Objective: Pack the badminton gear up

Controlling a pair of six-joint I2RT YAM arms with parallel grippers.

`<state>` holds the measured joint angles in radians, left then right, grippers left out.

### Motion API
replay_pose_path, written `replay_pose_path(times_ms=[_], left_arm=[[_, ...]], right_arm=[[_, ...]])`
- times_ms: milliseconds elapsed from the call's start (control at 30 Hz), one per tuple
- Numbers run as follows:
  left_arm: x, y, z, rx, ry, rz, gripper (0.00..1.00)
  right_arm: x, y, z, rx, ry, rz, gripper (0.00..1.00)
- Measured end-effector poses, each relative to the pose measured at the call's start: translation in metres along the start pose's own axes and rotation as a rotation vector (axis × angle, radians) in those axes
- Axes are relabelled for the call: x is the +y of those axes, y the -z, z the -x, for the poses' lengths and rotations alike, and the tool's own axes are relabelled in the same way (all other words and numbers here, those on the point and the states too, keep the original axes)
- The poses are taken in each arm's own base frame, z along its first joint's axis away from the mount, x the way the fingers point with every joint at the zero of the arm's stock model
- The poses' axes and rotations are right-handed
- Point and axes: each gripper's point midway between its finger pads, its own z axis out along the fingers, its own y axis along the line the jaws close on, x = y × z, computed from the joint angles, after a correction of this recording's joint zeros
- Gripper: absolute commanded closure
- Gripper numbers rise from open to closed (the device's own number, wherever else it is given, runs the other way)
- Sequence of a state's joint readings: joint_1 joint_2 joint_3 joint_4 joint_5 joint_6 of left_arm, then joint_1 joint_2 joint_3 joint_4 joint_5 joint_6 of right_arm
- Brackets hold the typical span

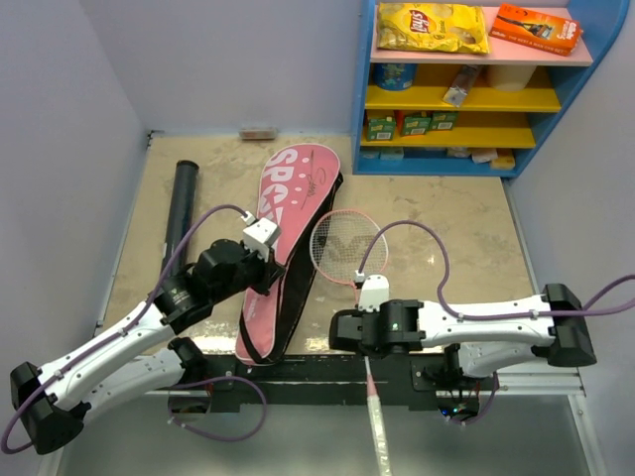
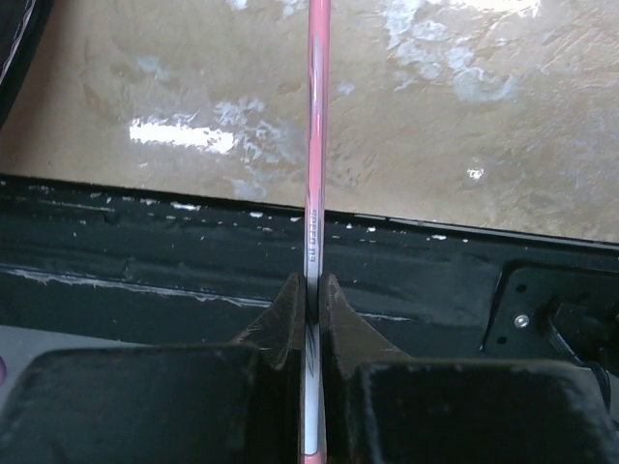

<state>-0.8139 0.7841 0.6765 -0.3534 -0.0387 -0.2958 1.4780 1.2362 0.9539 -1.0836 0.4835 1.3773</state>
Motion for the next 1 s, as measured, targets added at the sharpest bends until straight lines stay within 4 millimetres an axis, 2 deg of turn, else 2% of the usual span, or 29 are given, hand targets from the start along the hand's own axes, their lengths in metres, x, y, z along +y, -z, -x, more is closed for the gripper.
replay_pose_path(times_ms=[100, 200, 467, 600, 733, 1000], left_arm=[[-0.002, 0.0, 0.005, -0.007, 0.012, -0.002, 1.0], [-0.003, 0.0, 0.007, -0.014, 0.026, -0.005, 1.0], [-0.003, 0.0, 0.007, -0.012, 0.036, -0.005, 1.0], [-0.003, -0.001, 0.003, -0.004, 0.036, -0.007, 1.0], [-0.003, -0.003, -0.004, 0.011, 0.036, -0.009, 1.0], [-0.006, -0.003, -0.008, 0.021, 0.036, -0.033, 1.0]], right_arm=[[0.011, 0.001, -0.008, 0.003, 0.04, -0.014, 1.0], [0.019, 0.002, -0.006, -0.013, 0.047, -0.015, 1.0], [0.052, 0.011, 0.017, -0.076, 0.053, 0.015, 1.0], [0.066, 0.003, 0.029, -0.085, 0.074, 0.003, 1.0], [0.076, -0.021, 0.057, -0.098, 0.058, -0.02, 1.0], [0.09, -0.079, 0.141, -0.164, 0.02, -0.008, 1.0]])
